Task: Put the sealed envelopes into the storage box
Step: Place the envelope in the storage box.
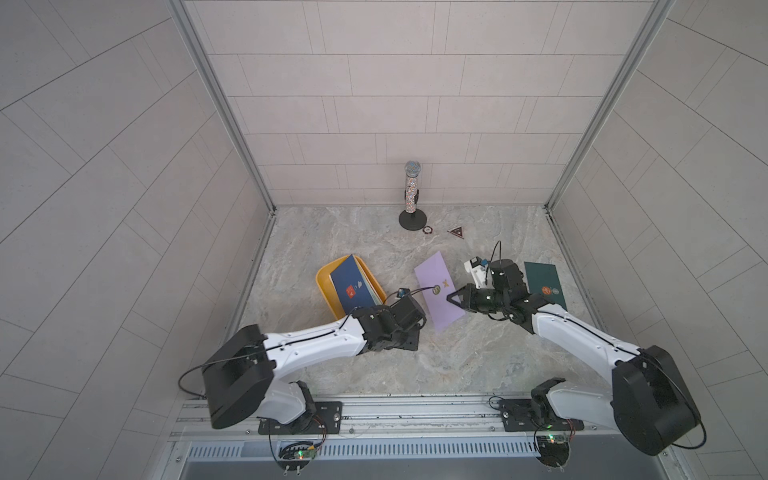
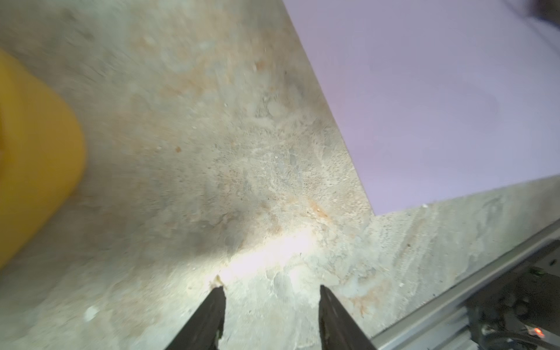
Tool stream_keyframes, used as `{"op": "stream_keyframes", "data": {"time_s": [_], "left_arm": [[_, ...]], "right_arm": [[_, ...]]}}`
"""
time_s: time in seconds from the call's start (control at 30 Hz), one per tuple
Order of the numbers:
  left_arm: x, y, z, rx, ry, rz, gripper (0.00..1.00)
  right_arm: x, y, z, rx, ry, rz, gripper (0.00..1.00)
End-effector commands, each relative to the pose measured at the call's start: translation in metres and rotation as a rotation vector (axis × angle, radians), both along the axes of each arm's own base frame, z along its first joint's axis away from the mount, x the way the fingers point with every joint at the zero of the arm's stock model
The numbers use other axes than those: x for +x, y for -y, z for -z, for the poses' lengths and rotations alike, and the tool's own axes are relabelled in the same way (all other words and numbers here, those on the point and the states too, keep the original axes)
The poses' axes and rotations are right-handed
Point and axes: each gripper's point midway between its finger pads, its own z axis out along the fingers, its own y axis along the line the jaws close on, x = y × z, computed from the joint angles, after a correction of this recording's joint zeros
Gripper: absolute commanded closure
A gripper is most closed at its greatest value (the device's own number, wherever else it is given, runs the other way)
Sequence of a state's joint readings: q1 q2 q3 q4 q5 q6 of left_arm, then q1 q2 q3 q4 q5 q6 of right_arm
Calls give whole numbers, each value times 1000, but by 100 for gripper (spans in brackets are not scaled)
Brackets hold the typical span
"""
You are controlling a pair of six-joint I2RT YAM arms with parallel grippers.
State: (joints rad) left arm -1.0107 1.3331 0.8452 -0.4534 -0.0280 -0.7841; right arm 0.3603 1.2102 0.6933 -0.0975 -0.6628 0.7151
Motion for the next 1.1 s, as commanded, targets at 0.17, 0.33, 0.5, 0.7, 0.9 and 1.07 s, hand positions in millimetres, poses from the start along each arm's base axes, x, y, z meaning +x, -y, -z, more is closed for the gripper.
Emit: {"op": "stream_keyframes", "data": {"time_s": [0.17, 0.33, 0.5, 0.7, 0.9, 1.07], "left_arm": [[24, -128, -68, 188, 162, -229, 35], [27, -196, -103, 235, 244, -396, 28], [22, -218, -119, 239, 302, -470, 26], [21, -221, -119, 243, 315, -481, 26], [21, -221, -117, 240, 315, -479, 26], [21, -220, -116, 235, 318, -479, 26]], "right_arm": [[5, -39, -52, -64, 68, -93, 100], [14, -93, -71, -48, 101, -164, 100], [26, -148, -74, -42, 113, -223, 100], [46, -191, -50, -61, 65, -236, 100], [67, -188, -34, -135, 71, -141, 100], [73, -184, -33, -121, 44, -85, 100]]}}
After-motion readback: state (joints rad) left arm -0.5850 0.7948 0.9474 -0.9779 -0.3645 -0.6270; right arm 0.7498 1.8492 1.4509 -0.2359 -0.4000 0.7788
